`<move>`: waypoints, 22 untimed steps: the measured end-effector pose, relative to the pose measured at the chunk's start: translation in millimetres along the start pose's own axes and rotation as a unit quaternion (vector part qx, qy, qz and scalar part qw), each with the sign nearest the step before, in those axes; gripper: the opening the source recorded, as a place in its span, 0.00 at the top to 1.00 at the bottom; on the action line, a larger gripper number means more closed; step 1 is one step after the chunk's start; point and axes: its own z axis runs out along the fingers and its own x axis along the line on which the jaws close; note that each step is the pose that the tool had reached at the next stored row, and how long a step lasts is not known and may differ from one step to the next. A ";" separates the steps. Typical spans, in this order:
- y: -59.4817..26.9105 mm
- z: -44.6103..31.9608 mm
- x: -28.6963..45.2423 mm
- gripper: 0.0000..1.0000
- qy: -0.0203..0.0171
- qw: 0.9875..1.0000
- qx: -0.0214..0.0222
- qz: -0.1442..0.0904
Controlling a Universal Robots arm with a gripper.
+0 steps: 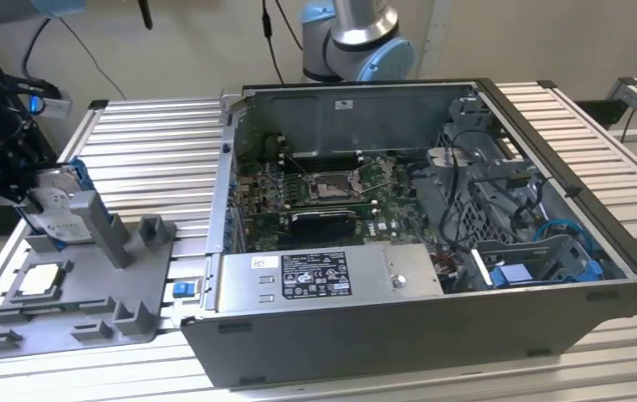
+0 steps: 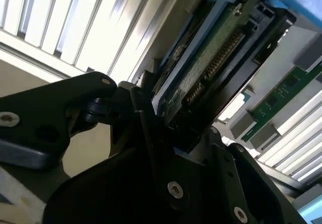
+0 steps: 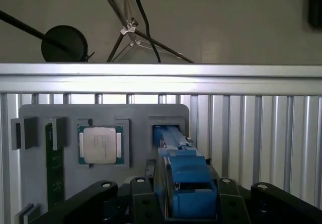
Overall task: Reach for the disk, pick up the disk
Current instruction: 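Pick up the disk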
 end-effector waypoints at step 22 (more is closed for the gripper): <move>1.4 -3.9 0.0 1.00 -0.011 1.000 0.004 -0.002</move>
